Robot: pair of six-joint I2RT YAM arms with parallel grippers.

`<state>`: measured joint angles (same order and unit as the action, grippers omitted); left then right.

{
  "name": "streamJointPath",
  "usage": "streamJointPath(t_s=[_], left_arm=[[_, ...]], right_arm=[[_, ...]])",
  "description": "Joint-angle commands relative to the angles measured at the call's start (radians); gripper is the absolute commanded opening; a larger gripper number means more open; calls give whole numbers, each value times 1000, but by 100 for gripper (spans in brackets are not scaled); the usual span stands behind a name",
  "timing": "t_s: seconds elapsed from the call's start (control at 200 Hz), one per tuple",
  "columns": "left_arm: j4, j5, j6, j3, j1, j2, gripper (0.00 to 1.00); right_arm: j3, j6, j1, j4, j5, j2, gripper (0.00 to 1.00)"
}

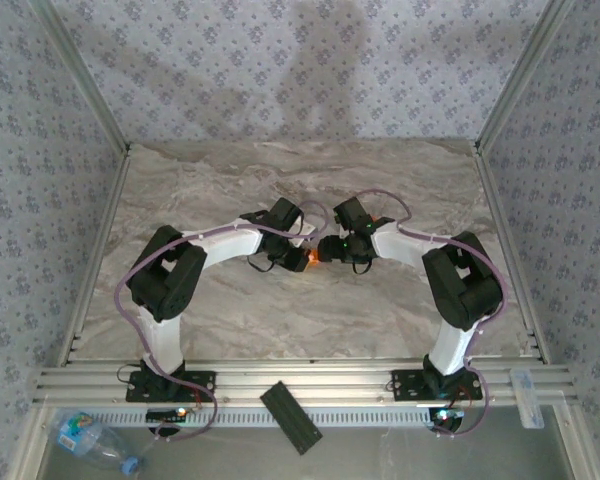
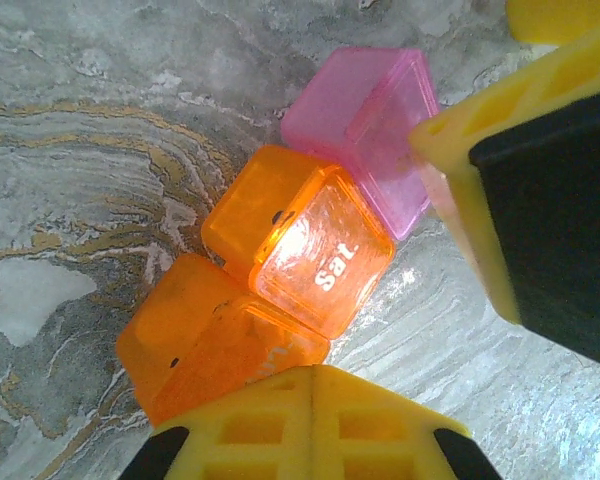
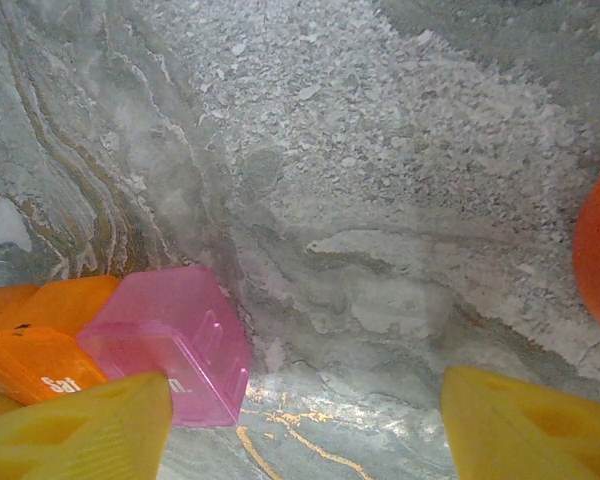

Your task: Sort the pills into containers

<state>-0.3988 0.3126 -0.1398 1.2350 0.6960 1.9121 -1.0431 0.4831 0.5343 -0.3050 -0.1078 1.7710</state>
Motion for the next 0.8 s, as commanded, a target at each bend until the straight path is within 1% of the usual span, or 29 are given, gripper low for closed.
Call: streamJointPath(t_s=[0.0,0.35,0.795], left_arm=[[-51,-55,14,13,2,24,0],[-88,-79,27,88,-12,34,0],[-81,-132,44,117,-27,60,0]], right_arm=[[6,6,-5,-51,28,43,73],[-47,-1,-8,-67,28,78,72],[-65,0,-10,-73,29,102,72]])
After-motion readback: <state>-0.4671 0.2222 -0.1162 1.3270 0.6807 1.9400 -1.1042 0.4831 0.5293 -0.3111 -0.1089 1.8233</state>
